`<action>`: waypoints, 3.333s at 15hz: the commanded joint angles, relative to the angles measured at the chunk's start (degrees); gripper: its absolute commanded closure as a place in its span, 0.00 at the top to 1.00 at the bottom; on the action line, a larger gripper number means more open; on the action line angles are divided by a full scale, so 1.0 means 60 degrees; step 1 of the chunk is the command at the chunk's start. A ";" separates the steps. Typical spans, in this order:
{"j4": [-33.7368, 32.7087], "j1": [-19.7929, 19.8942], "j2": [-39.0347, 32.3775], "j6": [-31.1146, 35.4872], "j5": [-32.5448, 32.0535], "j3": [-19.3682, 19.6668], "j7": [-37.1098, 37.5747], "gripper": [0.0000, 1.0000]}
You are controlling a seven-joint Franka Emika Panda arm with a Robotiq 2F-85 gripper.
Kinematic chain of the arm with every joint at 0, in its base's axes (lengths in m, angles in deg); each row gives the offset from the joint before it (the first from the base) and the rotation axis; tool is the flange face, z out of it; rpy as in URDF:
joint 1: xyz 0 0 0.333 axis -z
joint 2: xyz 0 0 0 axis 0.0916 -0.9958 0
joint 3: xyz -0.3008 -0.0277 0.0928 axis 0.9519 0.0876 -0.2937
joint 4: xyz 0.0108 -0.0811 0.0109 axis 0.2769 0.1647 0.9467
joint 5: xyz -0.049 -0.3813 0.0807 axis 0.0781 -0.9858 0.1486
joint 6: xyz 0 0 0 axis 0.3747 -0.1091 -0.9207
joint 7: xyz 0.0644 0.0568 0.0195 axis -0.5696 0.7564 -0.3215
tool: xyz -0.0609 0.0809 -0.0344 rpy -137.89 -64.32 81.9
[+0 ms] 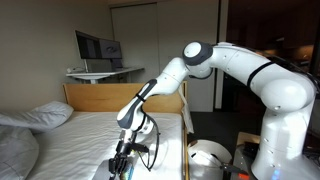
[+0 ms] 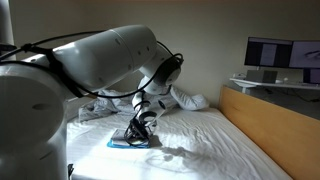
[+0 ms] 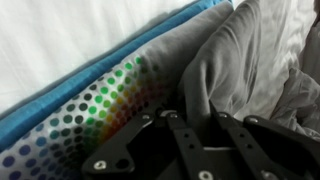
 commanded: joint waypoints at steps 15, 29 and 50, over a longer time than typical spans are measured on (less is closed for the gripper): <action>0.2125 -0.2135 0.4877 0.1067 -0.1485 0.3019 0.0943 0.06; 0.2129 -0.6454 0.5680 -0.0003 -0.7105 0.9870 0.8345 0.06; 0.1341 -0.5184 0.4798 -0.2032 -0.8090 0.9698 1.0374 0.06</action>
